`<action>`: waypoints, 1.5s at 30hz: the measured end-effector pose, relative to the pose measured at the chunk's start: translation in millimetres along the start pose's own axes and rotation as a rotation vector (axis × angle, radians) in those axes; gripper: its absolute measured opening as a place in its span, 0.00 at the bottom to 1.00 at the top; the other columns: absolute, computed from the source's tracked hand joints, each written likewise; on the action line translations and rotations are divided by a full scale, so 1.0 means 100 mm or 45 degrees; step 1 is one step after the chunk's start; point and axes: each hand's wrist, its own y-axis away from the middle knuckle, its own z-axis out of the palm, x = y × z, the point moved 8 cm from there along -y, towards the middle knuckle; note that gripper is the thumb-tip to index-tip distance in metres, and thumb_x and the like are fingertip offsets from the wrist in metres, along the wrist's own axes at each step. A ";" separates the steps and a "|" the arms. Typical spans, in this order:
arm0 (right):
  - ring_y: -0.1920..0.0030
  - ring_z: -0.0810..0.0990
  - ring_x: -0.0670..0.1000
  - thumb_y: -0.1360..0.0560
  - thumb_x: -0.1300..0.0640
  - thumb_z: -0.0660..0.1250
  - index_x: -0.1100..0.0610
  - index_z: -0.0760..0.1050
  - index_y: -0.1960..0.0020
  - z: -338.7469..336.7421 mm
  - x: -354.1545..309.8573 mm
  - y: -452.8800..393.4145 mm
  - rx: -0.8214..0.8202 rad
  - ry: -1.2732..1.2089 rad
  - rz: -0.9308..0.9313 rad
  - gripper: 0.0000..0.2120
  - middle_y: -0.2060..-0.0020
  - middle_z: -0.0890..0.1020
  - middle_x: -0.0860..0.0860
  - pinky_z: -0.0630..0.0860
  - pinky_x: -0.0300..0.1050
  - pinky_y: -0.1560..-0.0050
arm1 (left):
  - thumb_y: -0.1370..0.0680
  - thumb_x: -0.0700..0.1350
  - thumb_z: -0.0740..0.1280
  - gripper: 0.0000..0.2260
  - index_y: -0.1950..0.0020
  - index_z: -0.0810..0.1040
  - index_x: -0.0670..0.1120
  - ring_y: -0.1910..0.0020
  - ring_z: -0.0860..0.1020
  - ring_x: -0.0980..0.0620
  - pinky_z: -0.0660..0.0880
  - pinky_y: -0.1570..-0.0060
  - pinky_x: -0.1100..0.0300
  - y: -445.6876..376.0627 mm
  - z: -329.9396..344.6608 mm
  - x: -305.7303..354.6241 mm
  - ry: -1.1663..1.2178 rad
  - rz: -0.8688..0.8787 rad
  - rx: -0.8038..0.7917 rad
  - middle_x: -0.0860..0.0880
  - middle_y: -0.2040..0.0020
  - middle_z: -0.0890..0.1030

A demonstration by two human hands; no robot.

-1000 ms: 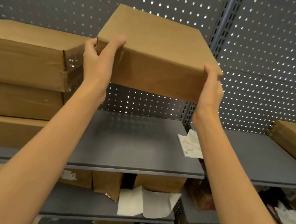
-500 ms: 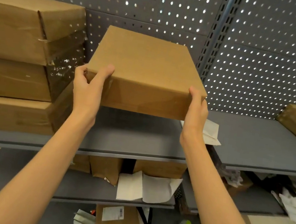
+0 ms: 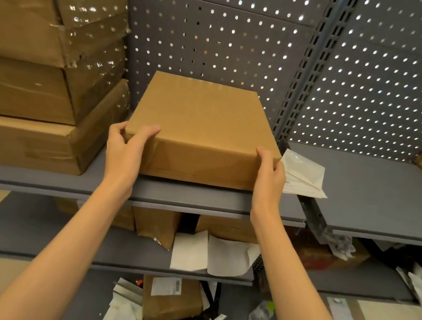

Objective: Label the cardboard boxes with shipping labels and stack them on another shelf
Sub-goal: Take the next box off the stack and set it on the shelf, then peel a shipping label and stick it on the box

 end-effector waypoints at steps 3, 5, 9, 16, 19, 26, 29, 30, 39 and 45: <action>0.38 0.71 0.48 0.24 0.48 0.63 0.56 0.68 0.32 -0.01 0.08 0.00 -0.002 -0.007 0.034 0.23 0.37 0.73 0.49 0.65 0.42 0.46 | 0.26 0.54 0.69 0.28 0.31 0.65 0.46 0.45 0.70 0.53 0.66 0.55 0.63 0.02 0.01 -0.06 -0.035 -0.017 -0.015 0.50 0.39 0.70; 0.40 0.71 0.47 0.24 0.48 0.63 0.55 0.68 0.33 -0.01 0.09 0.00 -0.017 0.001 0.030 0.22 0.38 0.73 0.48 0.65 0.42 0.47 | 0.26 0.54 0.69 0.28 0.31 0.65 0.46 0.45 0.69 0.53 0.65 0.52 0.61 0.02 0.01 -0.10 -0.045 -0.039 -0.022 0.50 0.40 0.70; 0.39 0.71 0.47 0.24 0.47 0.63 0.55 0.68 0.32 0.00 0.10 -0.02 -0.024 0.021 0.021 0.23 0.38 0.73 0.48 0.66 0.43 0.44 | 0.26 0.54 0.68 0.27 0.31 0.64 0.46 0.45 0.69 0.53 0.65 0.48 0.59 0.02 0.01 -0.17 -0.048 -0.064 -0.036 0.50 0.40 0.70; 0.34 0.69 0.49 0.24 0.46 0.64 0.55 0.66 0.29 -0.01 0.11 -0.03 -0.040 0.026 0.013 0.27 0.34 0.72 0.48 0.66 0.46 0.34 | 0.25 0.53 0.68 0.28 0.29 0.62 0.48 0.44 0.68 0.54 0.65 0.47 0.61 0.04 0.00 -0.08 -0.112 0.007 -0.025 0.52 0.39 0.68; 0.32 0.68 0.49 0.24 0.46 0.65 0.56 0.65 0.28 -0.03 0.06 -0.04 -0.042 0.074 -0.031 0.28 0.32 0.70 0.49 0.66 0.47 0.33 | 0.26 0.53 0.69 0.29 0.29 0.62 0.50 0.37 0.68 0.51 0.67 0.38 0.54 0.02 -0.02 0.12 -0.334 0.198 0.008 0.50 0.33 0.68; 0.36 0.71 0.47 0.23 0.53 0.64 0.55 0.69 0.33 -0.21 -0.34 -0.13 0.045 0.251 -0.344 0.19 0.36 0.74 0.50 0.68 0.44 0.34 | 0.24 0.53 0.65 0.18 0.37 0.73 0.48 0.41 0.72 0.42 0.66 0.42 0.48 0.18 0.42 0.78 -1.028 0.825 -0.031 0.46 0.40 0.77; 0.37 0.73 0.47 0.23 0.56 0.64 0.56 0.71 0.36 -0.31 -0.48 -0.22 0.089 0.391 -0.462 0.16 0.39 0.76 0.50 0.69 0.44 0.36 | 0.24 0.53 0.63 0.16 0.39 0.76 0.47 0.44 0.74 0.43 0.67 0.45 0.50 0.27 0.75 0.90 -1.198 0.991 -0.096 0.46 0.43 0.79; 0.37 0.73 0.47 0.23 0.56 0.64 0.56 0.72 0.36 -0.34 -0.54 -0.25 0.093 0.449 -0.506 0.16 0.39 0.76 0.50 0.69 0.42 0.37 | 0.23 0.53 0.62 0.16 0.39 0.76 0.46 0.45 0.75 0.43 0.67 0.45 0.51 0.31 0.87 0.93 -1.231 1.045 -0.119 0.46 0.43 0.80; 0.39 0.73 0.49 0.23 0.56 0.63 0.54 0.73 0.39 -0.59 -0.74 -0.48 0.168 0.951 -0.709 0.14 0.41 0.77 0.49 0.67 0.40 0.46 | 0.23 0.51 0.61 0.14 0.42 0.76 0.45 0.43 0.74 0.43 0.66 0.46 0.53 0.42 1.61 0.95 -1.279 1.195 -0.306 0.46 0.43 0.79; 0.40 0.73 0.50 0.23 0.56 0.62 0.55 0.73 0.39 -0.88 -0.70 -0.67 0.172 1.003 -0.653 0.13 0.42 0.77 0.49 0.69 0.43 0.44 | 0.23 0.51 0.61 0.13 0.44 0.76 0.45 0.47 0.74 0.43 0.66 0.49 0.53 0.56 1.99 0.88 -1.260 1.243 -0.373 0.46 0.47 0.80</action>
